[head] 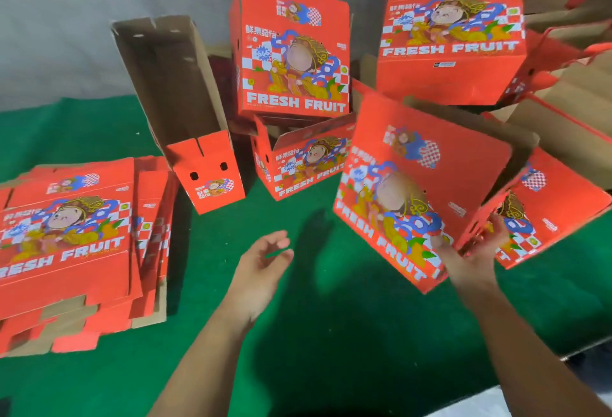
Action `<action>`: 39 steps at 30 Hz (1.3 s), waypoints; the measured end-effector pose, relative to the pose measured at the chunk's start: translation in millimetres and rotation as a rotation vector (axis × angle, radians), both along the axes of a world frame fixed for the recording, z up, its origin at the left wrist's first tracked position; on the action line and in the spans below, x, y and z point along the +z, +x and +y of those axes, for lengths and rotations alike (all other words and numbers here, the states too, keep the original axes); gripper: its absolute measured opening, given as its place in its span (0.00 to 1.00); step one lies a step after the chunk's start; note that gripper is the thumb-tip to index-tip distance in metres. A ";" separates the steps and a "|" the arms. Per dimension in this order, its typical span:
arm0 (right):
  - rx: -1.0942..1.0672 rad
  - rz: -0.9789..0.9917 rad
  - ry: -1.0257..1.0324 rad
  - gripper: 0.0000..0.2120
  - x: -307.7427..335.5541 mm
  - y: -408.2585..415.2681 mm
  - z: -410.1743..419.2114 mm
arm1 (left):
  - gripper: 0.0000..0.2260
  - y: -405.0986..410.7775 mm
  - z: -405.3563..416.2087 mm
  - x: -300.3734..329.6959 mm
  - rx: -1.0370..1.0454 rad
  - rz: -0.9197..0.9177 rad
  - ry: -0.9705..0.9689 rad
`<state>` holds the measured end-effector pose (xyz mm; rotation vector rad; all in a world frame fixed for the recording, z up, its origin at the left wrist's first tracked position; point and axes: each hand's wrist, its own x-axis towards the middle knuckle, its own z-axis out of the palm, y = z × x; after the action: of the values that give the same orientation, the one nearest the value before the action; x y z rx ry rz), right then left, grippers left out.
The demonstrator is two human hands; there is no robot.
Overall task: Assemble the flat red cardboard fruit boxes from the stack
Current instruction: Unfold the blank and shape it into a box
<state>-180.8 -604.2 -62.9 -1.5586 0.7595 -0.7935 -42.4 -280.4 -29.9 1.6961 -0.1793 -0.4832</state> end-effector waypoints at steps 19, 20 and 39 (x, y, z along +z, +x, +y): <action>-0.274 0.639 -0.114 0.70 -51.3 -30.3 -79.8 | 0.10 -2.2 -46.3 -19.3 -0.161 0.049 0.151; -0.272 0.634 -0.104 0.69 -45.3 -23.9 -88.0 | 0.10 -3.2 -47.1 -19.5 -0.167 0.050 0.156; -0.386 0.395 0.442 0.36 -41.3 63.7 -102.8 | 0.11 -7.3 -66.7 -9.7 -0.242 0.133 0.198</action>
<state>-117.1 -707.0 -104.3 -1.1877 1.4518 -0.5385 -49.8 -347.1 -39.5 1.8367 -0.2480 -0.8149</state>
